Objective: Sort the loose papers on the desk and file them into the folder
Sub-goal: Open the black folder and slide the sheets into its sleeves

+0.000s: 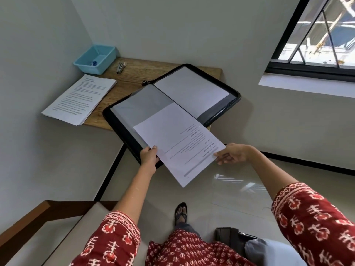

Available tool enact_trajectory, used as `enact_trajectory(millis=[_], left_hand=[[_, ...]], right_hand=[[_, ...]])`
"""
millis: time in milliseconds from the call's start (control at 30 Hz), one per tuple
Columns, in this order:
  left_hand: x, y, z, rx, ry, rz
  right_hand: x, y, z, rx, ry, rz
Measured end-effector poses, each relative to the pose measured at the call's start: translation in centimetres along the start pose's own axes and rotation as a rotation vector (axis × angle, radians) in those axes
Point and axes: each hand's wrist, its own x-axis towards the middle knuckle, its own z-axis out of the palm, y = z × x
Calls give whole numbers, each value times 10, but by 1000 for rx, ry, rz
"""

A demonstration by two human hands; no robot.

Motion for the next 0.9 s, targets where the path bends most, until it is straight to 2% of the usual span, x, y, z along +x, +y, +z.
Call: enact_trajectory(millis=[233, 333, 500, 900], left_hand=[[-5, 1, -3, -59, -61, -19], [-4, 2, -5, -52, -57, -23], [-4, 1, -4, -49, -57, -22], [-9, 4, -4, -140, -84, -22]], right_hand=[[15, -34, 35, 471, 88, -205], [16, -48, 58, 490, 185, -213], [16, -40, 77, 476, 58, -235], [30, -62, 109, 552, 266, -293]])
